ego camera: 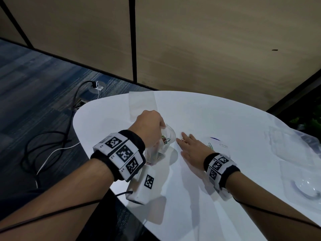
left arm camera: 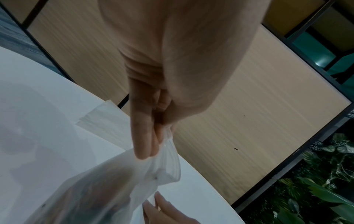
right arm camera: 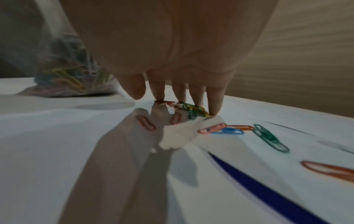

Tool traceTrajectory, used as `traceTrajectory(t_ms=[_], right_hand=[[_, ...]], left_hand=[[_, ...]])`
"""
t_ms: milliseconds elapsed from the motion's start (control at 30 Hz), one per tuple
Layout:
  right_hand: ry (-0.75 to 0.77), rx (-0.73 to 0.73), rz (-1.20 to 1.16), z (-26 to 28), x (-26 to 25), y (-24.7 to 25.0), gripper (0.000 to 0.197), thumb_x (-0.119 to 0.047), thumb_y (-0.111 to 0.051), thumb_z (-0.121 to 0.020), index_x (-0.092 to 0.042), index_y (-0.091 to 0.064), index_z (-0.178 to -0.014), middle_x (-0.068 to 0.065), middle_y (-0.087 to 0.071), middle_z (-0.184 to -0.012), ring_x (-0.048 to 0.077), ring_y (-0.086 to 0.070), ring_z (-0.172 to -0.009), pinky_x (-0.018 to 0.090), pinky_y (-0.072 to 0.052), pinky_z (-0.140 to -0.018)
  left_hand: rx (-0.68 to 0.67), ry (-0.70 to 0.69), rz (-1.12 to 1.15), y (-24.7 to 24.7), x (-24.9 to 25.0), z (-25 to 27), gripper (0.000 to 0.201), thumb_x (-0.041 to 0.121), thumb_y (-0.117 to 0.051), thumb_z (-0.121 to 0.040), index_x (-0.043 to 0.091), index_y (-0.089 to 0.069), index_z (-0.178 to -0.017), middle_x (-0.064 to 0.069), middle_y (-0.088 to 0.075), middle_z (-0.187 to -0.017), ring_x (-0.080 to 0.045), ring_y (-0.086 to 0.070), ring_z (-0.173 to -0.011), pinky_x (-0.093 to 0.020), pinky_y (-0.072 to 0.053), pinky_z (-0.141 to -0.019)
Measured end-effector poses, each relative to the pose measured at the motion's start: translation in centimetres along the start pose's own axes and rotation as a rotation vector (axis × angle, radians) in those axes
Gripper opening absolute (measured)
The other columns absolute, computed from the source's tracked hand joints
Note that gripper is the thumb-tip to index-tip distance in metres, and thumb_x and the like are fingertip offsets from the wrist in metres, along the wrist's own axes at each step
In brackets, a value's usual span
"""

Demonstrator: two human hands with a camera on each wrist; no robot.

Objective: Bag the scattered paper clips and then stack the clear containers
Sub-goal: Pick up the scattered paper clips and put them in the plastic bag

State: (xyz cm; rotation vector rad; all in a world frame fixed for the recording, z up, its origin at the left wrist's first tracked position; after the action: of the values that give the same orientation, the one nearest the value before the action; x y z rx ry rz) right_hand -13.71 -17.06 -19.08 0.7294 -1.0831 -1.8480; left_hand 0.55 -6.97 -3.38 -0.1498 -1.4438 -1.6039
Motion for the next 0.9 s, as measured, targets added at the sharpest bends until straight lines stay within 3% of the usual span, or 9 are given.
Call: traceTrajectory(t_ms=[100, 167, 267, 333, 433, 533, 667, 800, 900], right_hand=[[0.022, 0.085, 0.043, 2.0, 0.6, -0.4, 0.058, -0.027, -0.037, -0.102, -0.015, -0.017, -0.155, 0.007, -0.008, -0.164, 0.031, -0.017, -0.148, 0.044, -0.031, -0.115], [0.038, 0.157, 0.024, 3.4, 0.7, -0.5, 0.057, -0.020, -0.052, -0.097, -0.011, -0.033, -0.150, 0.014, -0.028, -0.158, 0.035, -0.036, -0.140, 0.043, -0.041, -0.109], [0.041, 0.239, 0.114, 3.8, 1.0, -1.2, 0.058, -0.006, -0.085, -0.063, -0.007, -0.067, -0.118, 0.016, -0.066, -0.117, 0.030, -0.070, -0.090, 0.033, -0.060, -0.070], [0.022, 0.260, 0.153, 4.0, 0.7, -1.0, 0.039, -0.004, -0.086, -0.056, -0.008, -0.072, -0.092, 0.008, -0.068, -0.087, 0.022, -0.065, -0.065, 0.027, -0.055, -0.053], [-0.038, 0.240, 0.104, 3.7, 0.5, 0.1, 0.013, 0.001, -0.073, -0.071, -0.010, -0.068, -0.078, 0.006, -0.064, -0.079, 0.023, -0.060, -0.068, 0.030, -0.050, -0.058], [-0.159, 0.211, 0.030, 3.4, 1.7, 1.3, 0.015, -0.004, -0.062, -0.085, -0.011, -0.073, -0.093, 0.006, -0.064, -0.097, 0.024, -0.063, -0.088, 0.029, -0.049, -0.073], [-0.404, 0.308, -0.417, 3.9, 6.1, 3.0, 0.023, -0.008, -0.064, -0.083, -0.024, -0.081, -0.083, -0.007, -0.075, -0.089, 0.013, -0.069, -0.085, 0.022, -0.054, -0.086], [-0.600, 0.345, -0.834, 5.6, 9.6, 3.6, 0.014, -0.004, -0.076, -0.078, -0.017, -0.079, -0.074, 0.001, -0.076, -0.076, 0.010, -0.068, -0.067, 0.009, -0.052, -0.063], [-0.585, 0.469, -1.298, 6.9, 9.6, 5.5, 0.014, 0.002, -0.079, -0.075, -0.012, -0.079, -0.078, 0.012, -0.077, -0.084, 0.018, -0.074, -0.073, 0.022, -0.059, -0.074]], left_hand=[[0.007, -0.004, 0.004, 0.3, -0.1, 0.0, 0.027, -0.001, -0.055, -0.091, 0.011, -0.073, -0.108, -0.015, -0.072, -0.100, -0.031, -0.072, -0.092, -0.040, -0.061, -0.085], [0.007, -0.007, 0.000, 0.4, -0.2, 0.1, 0.027, -0.001, -0.055, -0.091, 0.011, -0.073, -0.108, -0.014, -0.072, -0.099, -0.031, -0.072, -0.092, -0.040, -0.061, -0.085], [0.005, -0.011, -0.007, 0.2, -0.2, 0.2, 0.026, 0.000, -0.056, -0.092, 0.011, -0.072, -0.109, -0.014, -0.072, -0.100, -0.030, -0.072, -0.092, -0.039, -0.061, -0.086], [0.008, -0.026, -0.011, 0.3, 0.0, 0.4, 0.025, 0.001, -0.055, -0.094, 0.010, -0.072, -0.110, -0.014, -0.072, -0.100, -0.029, -0.072, -0.093, -0.039, -0.061, -0.086], [0.012, -0.044, -0.026, 0.4, 0.1, 0.5, 0.025, 0.002, -0.053, -0.095, 0.009, -0.072, -0.110, -0.013, -0.072, -0.100, -0.029, -0.072, -0.092, -0.039, -0.061, -0.085], [0.013, -0.046, -0.030, 0.3, 0.1, 0.5, 0.025, 0.003, -0.052, -0.096, 0.010, -0.072, -0.109, -0.012, -0.072, -0.098, -0.028, -0.072, -0.089, -0.039, -0.061, -0.084], [0.002, -0.054, -0.040, 0.0, 0.5, 0.5, 0.025, 0.004, -0.051, -0.097, 0.010, -0.073, -0.108, -0.012, -0.071, -0.098, -0.029, -0.071, -0.090, -0.040, -0.061, -0.085], [-0.007, -0.052, -0.053, -0.2, 0.8, 0.5, 0.025, 0.004, -0.050, -0.097, 0.010, -0.072, -0.109, -0.011, -0.070, -0.095, -0.027, -0.070, -0.088, -0.039, -0.060, -0.086], [-0.001, -0.043, -0.060, -0.3, 0.7, 0.4, 0.026, 0.001, -0.051, -0.096, 0.010, -0.072, -0.108, -0.005, -0.068, -0.083, -0.022, -0.067, -0.077, -0.036, -0.061, -0.085]])
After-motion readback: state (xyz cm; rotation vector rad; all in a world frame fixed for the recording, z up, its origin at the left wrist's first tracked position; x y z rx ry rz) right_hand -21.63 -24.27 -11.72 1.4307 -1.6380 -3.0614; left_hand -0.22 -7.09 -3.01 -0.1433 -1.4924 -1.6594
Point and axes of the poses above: each hand's wrist, its own z-axis away from the middle knuckle, its own y-axis out of the back of the hand, x = y × z, the point moved 10 cm from there along -z, towards the middle knuckle
